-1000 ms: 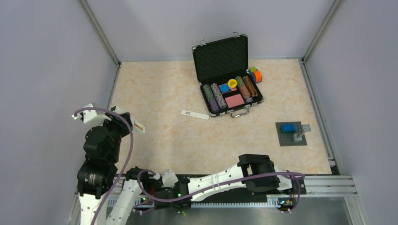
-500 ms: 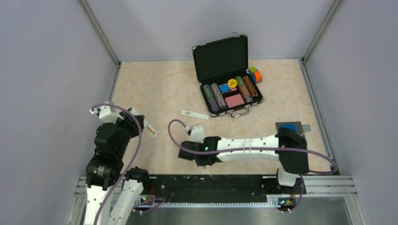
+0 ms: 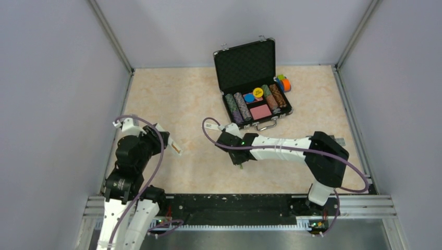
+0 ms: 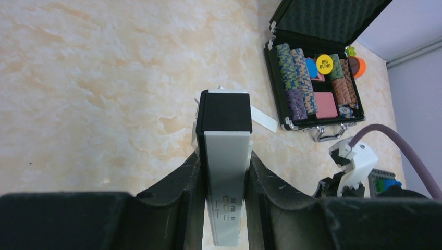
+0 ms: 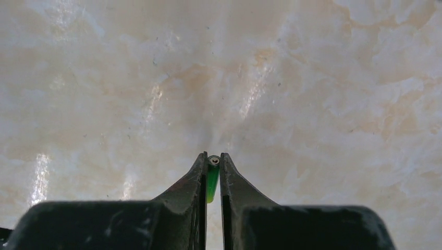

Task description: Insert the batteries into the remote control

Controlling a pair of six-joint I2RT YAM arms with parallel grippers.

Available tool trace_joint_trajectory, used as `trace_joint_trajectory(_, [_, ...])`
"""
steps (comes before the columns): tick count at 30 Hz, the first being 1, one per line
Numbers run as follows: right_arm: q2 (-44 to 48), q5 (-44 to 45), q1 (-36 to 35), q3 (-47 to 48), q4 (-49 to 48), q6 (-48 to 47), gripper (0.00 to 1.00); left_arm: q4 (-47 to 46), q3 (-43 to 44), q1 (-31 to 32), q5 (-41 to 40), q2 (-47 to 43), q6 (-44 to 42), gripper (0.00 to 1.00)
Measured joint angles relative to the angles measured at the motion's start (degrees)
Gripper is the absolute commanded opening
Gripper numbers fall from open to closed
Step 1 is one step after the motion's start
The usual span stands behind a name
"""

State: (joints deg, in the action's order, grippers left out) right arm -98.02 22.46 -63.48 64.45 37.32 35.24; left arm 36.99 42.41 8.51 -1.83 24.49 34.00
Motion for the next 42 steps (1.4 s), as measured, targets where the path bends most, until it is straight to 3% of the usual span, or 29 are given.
trace_joint_trajectory(6, [-1.99, -2.60, 1.66, -0.52, -3.93, -2.27, 0.16, -2.23, -3.17, 0.02, 2.89, -0.13, 0.35, 0.00])
trace_joint_trajectory(12, [-2.86, -4.39, 2.16, -1.11, -5.07, -2.45, 0.35, -3.87, -3.56, 0.00, 3.50, 0.85, 0.31, 0.00])
trace_joint_trajectory(17, [-2.86, -5.01, 2.16, -1.14, -5.20, -1.99, 0.36, -4.02, -3.56, 0.00, 3.23, 0.96, -0.57, 0.00])
trace_joint_trajectory(28, [-3.74, -5.60, 2.16, -1.16, -3.15, 4.02, 0.18, -4.52, -4.02, 0.00, 2.45, 1.38, -1.99, 0.00])
trace_joint_trajectory(35, [-3.50, -5.33, 2.32, -1.86, -3.50, 8.66, 0.00, -7.50, -6.58, 0.00, 8.59, 1.38, -3.10, 0.00])
trace_joint_trajectory(42, [2.03, -4.22, 6.67, -8.52, -5.64, 20.39, 0.00, -13.07, -9.42, 0.00, 15.63, 0.63, -3.65, 0.00])
